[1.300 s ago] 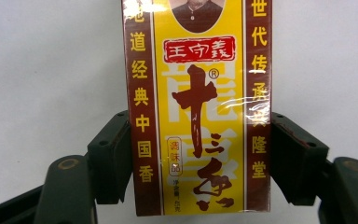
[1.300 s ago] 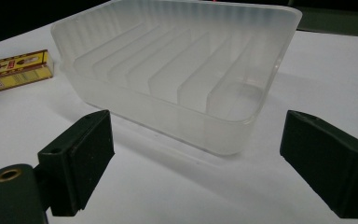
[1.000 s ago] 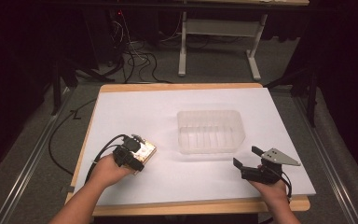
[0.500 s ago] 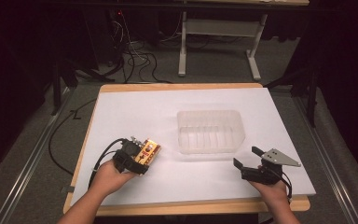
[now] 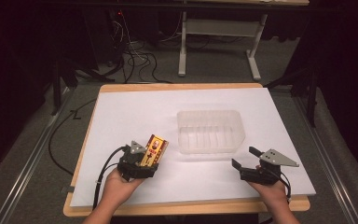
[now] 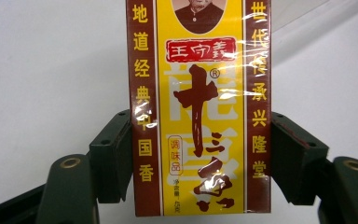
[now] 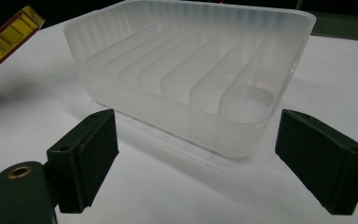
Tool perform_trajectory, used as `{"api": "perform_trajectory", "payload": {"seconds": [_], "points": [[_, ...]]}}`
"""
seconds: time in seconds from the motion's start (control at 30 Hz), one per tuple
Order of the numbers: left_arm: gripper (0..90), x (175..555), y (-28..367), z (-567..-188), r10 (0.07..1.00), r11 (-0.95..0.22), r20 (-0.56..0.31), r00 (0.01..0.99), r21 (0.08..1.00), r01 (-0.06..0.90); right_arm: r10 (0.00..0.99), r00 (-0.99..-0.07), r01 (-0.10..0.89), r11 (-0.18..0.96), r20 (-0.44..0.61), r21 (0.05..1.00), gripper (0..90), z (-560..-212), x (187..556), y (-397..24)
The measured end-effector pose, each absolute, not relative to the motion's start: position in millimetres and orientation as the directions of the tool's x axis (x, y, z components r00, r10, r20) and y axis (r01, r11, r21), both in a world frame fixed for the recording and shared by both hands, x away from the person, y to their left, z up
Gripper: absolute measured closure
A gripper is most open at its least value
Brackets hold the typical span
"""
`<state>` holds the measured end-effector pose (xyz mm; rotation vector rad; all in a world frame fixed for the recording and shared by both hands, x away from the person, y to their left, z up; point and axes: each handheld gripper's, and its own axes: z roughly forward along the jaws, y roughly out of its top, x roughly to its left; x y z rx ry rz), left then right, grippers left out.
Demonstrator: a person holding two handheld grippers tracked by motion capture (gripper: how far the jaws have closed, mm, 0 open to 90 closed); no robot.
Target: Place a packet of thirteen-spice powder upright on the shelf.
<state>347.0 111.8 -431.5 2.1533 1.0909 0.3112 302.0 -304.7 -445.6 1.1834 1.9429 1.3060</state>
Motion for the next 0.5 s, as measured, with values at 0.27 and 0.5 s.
{"api": "perform_trajectory", "payload": {"seconds": [0.27, 0.5], "points": [[32.6, 328, 109, -425, 0.759, -0.387, -0.058, 0.649, 0.761, 0.521, 0.872, -0.485, 0.373, 0.137, 0.066, 0.918, 13.4, -444, 301, -300], [32.5, 320, 102, -429, 0.741, -0.408, -0.024, 0.671, 0.777, 0.479, 0.877, -0.470, 0.386, 0.105, 0.097, 0.917, 13.8, -440, 301, -297]]}}
